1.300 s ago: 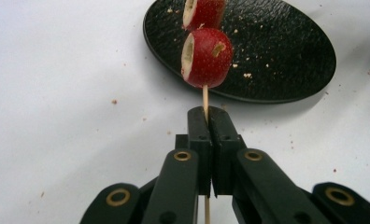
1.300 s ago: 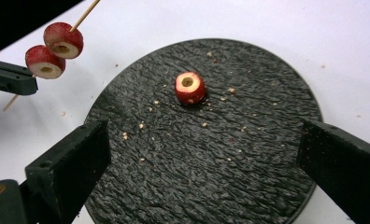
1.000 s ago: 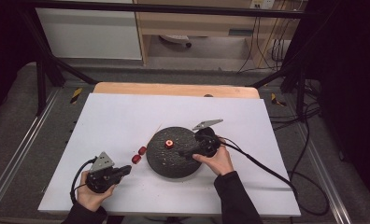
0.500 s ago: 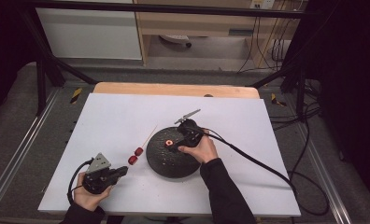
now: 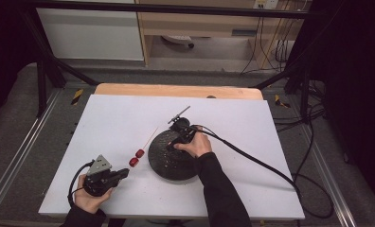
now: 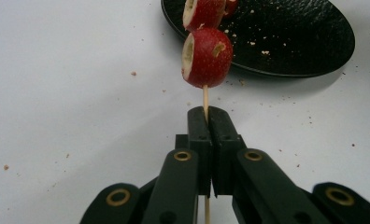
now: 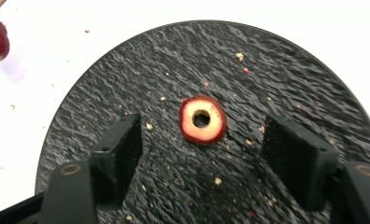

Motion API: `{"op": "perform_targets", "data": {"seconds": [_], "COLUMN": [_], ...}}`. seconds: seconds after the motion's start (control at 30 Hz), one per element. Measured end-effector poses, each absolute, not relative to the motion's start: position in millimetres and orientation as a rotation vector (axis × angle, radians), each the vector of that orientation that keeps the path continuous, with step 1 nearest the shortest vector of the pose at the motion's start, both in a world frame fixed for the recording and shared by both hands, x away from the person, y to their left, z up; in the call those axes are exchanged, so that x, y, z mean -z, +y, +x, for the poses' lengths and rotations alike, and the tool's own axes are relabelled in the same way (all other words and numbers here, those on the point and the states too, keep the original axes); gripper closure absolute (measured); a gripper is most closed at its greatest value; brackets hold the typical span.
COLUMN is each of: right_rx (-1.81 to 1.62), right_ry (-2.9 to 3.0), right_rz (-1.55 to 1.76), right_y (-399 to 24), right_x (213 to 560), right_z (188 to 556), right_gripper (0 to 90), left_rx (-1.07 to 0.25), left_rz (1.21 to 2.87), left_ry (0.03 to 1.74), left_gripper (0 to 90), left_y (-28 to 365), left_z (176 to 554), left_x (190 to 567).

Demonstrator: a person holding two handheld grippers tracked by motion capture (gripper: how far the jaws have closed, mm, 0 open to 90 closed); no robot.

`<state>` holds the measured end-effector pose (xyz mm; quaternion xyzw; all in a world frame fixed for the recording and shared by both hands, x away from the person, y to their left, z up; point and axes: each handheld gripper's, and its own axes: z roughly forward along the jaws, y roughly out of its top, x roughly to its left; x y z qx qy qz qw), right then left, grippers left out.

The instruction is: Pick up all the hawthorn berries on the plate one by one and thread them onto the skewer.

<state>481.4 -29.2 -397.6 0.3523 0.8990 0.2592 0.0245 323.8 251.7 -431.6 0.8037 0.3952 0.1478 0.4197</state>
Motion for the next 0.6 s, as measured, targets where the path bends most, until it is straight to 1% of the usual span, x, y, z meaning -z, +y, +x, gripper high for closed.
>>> {"op": "perform_targets", "data": {"seconds": [0.3,0.6], "right_rx": [-0.775,-0.776], "right_ry": [2.803,2.828], "right_rz": [1.133,1.171], "right_y": [-25.2,-22.2], "right_x": [406.5,408.5], "right_z": [493.8,498.1], "right_gripper": [46.0,55.4], "left_rx": [-0.371,-0.371], "left_rz": [2.014,2.013], "left_ry": [0.992,0.990], "left_gripper": [88.3,88.3], "left_y": [252.0,251.9], "left_z": [323.8,323.6], "left_x": [431.7,431.5]}}
